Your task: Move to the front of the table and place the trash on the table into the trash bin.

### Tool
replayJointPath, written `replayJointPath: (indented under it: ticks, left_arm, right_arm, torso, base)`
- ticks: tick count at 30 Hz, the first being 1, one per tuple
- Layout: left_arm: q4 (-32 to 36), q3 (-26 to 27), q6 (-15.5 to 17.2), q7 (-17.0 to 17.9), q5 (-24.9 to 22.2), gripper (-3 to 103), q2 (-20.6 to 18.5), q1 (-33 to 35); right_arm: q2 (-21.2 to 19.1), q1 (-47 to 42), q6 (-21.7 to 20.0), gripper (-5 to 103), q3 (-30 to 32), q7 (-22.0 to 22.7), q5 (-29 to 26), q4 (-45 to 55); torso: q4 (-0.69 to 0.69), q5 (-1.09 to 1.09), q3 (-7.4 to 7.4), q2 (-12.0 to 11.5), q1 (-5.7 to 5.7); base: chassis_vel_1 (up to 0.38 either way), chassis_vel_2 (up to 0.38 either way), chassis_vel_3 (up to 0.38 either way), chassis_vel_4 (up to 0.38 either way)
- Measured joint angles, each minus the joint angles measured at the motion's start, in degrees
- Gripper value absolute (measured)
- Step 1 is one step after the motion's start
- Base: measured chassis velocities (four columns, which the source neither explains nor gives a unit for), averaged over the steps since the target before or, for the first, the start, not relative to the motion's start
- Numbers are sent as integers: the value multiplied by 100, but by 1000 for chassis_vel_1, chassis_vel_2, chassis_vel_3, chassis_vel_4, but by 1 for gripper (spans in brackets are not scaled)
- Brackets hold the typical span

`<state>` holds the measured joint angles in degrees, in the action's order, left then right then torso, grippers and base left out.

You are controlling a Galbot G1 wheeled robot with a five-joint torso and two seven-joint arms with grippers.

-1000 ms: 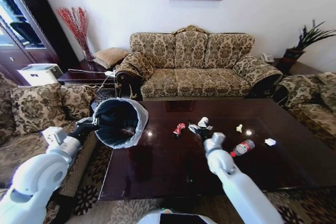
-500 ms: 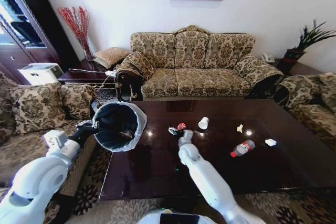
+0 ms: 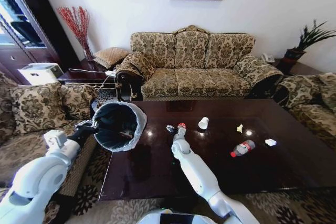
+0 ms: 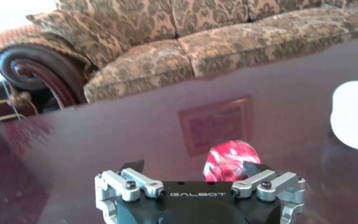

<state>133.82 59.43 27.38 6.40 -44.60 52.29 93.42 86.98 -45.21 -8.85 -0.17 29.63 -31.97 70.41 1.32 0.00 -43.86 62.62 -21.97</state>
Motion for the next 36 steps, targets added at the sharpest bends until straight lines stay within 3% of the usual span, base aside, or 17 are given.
replayJointPath:
  ticks: [7, 8, 15, 18, 20, 27, 34, 36]
  left_arm:
    - [-23, -46, -6, -5, -3, 1, -1, -48]
    - [-33, -52, -20, -9, -5, 1, -1, -48]
    - [-77, -51, -93, -8, -4, 1, 7, -44]
    - [-125, -53, -116, -8, -4, 1, -9, -64]
    - [-128, -56, -117, -7, -4, 1, -13, -71]
    - [-140, -110, -121, -5, -15, 1, -57, -123]
    - [-172, -100, -121, 10, -94, 1, -177, -169]
    - [-194, -99, -122, 11, -117, 1, -248, -196]
  right_arm:
    - [-1, -45, -15, 101, 44, 75, -130, -76]
    - [20, -21, -41, 93, 55, 78, -176, -125]
    - [73, 73, -133, 71, 102, 89, -394, -379]
    - [41, 71, -144, 55, 101, 84, -454, -370]
    - [32, 70, -146, 55, 100, 83, -466, -357]
    - [-105, 1, -181, 23, 79, 84, -639, -103]
    - [-509, -356, -29, 18, 13, -104, -435, 818]
    - [-892, -595, 136, 18, -5, -422, -481, 1698]
  torso:
    - [0, 0, 0, 0, 0]
    - [0, 0, 0, 0, 0]
    - [1, 0, 0, -1, 0]
    - [1, 0, 1, -1, 0]
    - [1, 0, 1, -1, 0]
    - [2, 0, 1, -1, 0]
    - [0, 0, 1, -1, 0]
    - [0, 1, 1, -1, 1]
  base:
    - [0, 0, 0, 0]
    - [0, 0, 0, 0]
    - [0, 0, 0, 0]
    - [0, 0, 0, 0]
    - [0, 0, 0, 0]
    - [0, 0, 0, 0]
    - [0, 0, 0, 0]
    - [0, 0, 0, 0]
